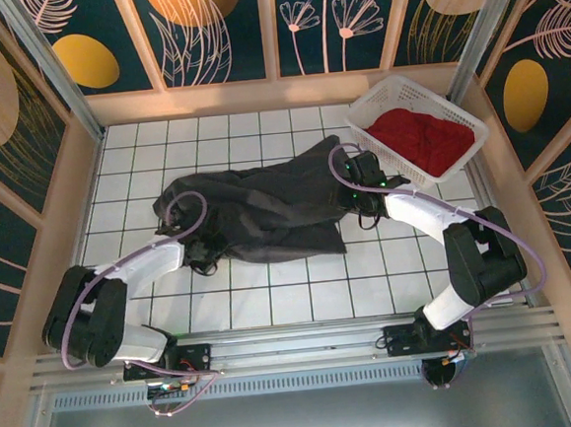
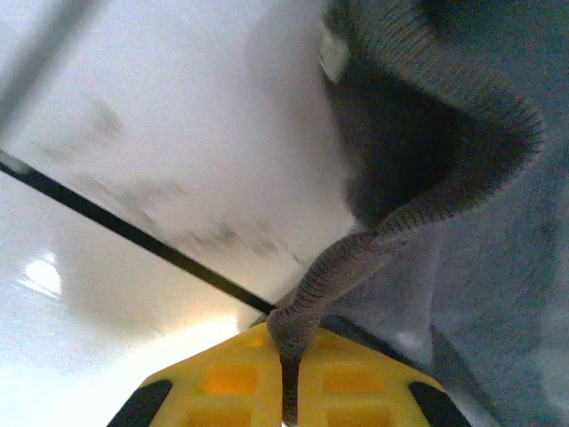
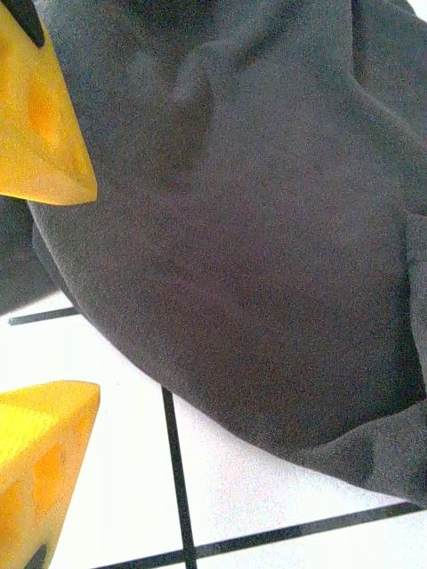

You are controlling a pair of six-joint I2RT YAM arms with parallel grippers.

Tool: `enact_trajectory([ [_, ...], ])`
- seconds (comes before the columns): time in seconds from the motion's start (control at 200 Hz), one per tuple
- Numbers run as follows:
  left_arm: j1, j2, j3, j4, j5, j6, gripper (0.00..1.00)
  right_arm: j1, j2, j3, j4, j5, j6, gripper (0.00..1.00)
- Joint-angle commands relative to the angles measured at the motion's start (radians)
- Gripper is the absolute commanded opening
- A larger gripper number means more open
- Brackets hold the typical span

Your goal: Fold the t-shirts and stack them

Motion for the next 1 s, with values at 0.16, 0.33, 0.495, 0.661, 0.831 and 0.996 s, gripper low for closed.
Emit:
enact_trajectory([
  [0.16,0.108,-0.099,0.052,-0.147,-0.078,0.194,0.47,0.020,-0.071,-0.003,-0.030,-0.049,-0.003,0.56],
  [0.33,0.087,-0.237,-0.033,-0.141,0.098,0.014,0.56,0.020,-0.086,0.004,-0.038,-0.055,-0.006,0.56],
  [0.495,-0.028,-0.259,-0.045,-0.047,0.164,-0.227,0.54,0.021,-0.068,0.014,-0.023,-0.066,-0.003,0.56],
  [0.661,-0.104,-0.172,-0.002,-0.042,0.182,-0.344,0.52,0.021,-0.040,0.027,-0.013,-0.074,-0.003,0.56],
  [0.831,-0.137,-0.145,-0.048,0.021,0.209,-0.427,0.52,0.019,-0.041,0.031,-0.011,-0.068,-0.002,0.56],
  [0.996,-0.152,-0.125,-0.058,0.095,0.195,-0.480,0.54,0.020,-0.044,0.027,-0.009,-0.069,0.003,0.56],
])
